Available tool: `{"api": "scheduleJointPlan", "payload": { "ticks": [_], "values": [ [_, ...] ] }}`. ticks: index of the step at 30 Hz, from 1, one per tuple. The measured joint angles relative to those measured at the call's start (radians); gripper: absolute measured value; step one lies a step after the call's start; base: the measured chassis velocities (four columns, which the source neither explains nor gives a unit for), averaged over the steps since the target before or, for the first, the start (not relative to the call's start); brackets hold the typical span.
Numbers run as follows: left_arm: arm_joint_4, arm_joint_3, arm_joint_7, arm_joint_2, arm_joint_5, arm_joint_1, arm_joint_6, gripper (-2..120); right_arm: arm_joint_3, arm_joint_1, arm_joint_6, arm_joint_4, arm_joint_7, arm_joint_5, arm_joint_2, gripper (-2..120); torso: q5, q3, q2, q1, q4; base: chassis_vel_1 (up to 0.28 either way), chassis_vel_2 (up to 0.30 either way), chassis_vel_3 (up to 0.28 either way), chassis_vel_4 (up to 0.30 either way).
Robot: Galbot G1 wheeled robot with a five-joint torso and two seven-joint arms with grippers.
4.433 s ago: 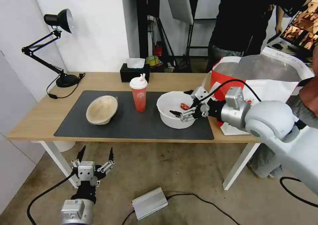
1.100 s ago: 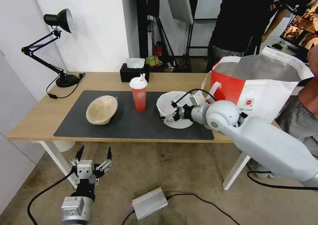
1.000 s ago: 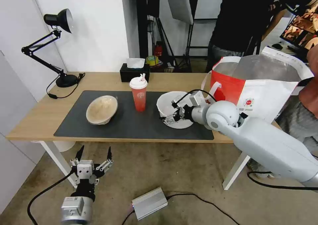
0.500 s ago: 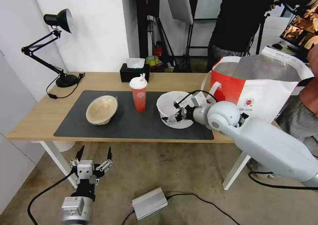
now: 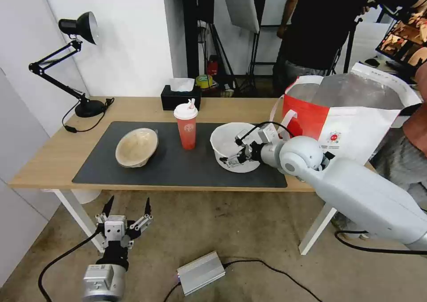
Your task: Pick up the trash from the table and place it into the takeout bag.
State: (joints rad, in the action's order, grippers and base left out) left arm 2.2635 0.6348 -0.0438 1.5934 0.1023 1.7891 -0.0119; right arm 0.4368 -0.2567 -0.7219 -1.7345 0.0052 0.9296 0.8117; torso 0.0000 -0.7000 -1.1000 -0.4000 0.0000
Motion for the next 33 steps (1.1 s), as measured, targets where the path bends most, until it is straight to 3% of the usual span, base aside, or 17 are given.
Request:
{"api": "scheduleJointPlan", "payload": {
  "ticks": [33],
  "values": [
    [-0.006,-0.003,0.000,0.000,0.001,-0.002,0.000,100,0.031,0.019,0.000,0.042,0.001,-0.025,0.037,100,0.0000,0.000,0.000,0.000,0.0001,0.000,0.000,0.000,0.000]
  ]
}}
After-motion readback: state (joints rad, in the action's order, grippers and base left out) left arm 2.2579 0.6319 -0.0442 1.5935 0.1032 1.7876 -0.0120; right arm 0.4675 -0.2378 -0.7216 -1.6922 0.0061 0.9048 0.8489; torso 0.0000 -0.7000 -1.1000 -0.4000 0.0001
